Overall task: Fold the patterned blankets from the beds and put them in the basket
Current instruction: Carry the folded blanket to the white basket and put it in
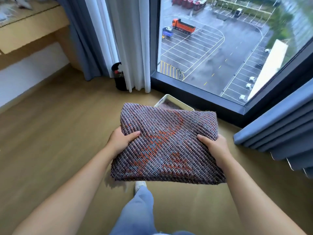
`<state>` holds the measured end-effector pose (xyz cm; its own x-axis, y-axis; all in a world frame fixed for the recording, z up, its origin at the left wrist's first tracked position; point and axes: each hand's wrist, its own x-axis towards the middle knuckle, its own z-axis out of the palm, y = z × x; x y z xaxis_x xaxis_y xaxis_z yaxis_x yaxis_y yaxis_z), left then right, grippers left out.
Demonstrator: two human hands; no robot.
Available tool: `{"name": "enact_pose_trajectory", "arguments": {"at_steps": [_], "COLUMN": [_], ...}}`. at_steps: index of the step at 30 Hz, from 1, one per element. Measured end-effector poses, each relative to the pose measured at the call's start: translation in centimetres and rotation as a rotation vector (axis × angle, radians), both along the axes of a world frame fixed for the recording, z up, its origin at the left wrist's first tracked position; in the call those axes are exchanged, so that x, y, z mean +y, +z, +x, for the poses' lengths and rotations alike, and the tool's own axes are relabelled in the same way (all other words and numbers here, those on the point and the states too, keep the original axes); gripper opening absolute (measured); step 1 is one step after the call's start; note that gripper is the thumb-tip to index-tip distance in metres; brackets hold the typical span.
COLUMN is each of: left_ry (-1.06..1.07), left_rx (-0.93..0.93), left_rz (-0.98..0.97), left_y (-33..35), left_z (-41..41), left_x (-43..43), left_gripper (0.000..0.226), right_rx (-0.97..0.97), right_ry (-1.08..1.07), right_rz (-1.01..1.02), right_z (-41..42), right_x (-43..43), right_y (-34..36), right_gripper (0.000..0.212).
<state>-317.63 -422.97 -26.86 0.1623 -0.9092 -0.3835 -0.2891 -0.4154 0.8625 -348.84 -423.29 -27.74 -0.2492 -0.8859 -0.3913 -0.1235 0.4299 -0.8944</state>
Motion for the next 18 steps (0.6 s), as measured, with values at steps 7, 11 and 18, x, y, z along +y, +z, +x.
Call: {"name": "enact_pose_trajectory", "arguments": {"at_steps": [7,11,18], "left_ry": [-0.18,-0.275,-0.395], "left_rx": [0.03,0.073,0.065], "left_rz": [0.079,0.129,0.189], "left_y": [-0.7,-1.7,-6.0], "left_z": [-0.2,-2.4,-8.3], "left_x": [-17.7,-26.5,-40.9], "left_gripper": [0.045,0.04,0.046], "right_rx": [0.041,0.076,0.101], "right_ry": [-0.208,-0.335,-0.475], "right_rz": [0.037,0.073,0.142], "right_z": [0.7,-0.6,-4.4], "right_x": [-11.0,-16.4,-27.5], "right_y": [-1.2,-2.4,-6.6], "right_gripper": [0.042,0.048,0.043]}}
